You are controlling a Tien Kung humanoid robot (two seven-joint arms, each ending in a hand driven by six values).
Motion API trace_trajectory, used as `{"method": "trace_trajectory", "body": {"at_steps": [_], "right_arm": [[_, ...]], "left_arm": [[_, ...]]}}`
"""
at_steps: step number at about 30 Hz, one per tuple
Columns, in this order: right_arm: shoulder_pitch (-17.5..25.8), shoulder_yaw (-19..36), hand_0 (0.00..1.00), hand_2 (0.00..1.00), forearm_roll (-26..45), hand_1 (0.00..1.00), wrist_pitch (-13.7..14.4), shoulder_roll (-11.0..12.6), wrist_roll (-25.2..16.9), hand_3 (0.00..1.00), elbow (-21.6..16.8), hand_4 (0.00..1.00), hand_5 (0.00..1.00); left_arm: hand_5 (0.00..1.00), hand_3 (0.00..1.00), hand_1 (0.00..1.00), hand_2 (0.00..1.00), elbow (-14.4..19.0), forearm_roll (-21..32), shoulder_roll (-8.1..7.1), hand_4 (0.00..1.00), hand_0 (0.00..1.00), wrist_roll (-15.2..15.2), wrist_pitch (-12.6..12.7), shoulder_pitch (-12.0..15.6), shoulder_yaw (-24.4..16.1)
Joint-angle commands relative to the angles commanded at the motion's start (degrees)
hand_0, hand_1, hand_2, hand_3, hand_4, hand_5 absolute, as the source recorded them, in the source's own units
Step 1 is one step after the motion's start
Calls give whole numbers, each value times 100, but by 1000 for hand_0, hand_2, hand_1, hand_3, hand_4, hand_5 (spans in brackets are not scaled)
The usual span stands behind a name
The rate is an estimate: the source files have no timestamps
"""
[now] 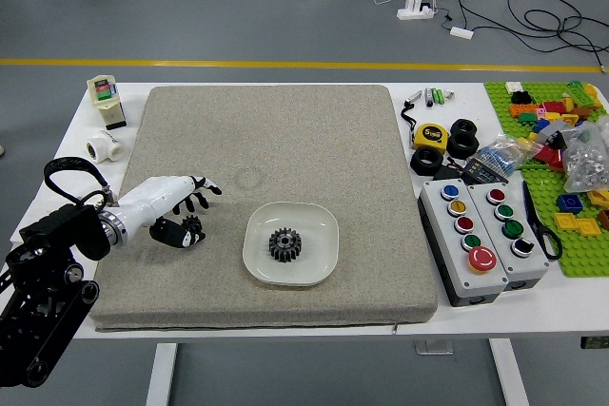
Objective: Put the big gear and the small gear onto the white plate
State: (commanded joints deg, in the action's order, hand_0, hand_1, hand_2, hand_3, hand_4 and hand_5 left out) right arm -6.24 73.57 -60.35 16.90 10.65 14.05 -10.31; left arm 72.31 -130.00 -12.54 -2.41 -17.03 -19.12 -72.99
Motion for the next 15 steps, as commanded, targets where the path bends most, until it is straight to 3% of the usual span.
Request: {"method": "trace_trajectory", "body": {"at_steps": [9, 10, 15], "right_arm": [[10, -2, 602, 697, 14, 609, -1, 2, -6, 565, 0, 763, 711], [11, -2, 602, 697, 17, 609, -2, 2, -7, 565, 0, 763, 712], [5, -1, 602, 697, 25, 609, -3, 3, -9, 565, 0, 763, 712]], "left_arm": [[2, 676, 461, 517, -124, 0, -1, 137, 336, 3, -192, 49, -55], [2, 650, 447, 504, -107, 0, -5, 39, 320, -1, -243, 59, -57], [2, 650, 447, 504, -15, 0, -16, 39, 320, -4, -285, 79, -50]]}}
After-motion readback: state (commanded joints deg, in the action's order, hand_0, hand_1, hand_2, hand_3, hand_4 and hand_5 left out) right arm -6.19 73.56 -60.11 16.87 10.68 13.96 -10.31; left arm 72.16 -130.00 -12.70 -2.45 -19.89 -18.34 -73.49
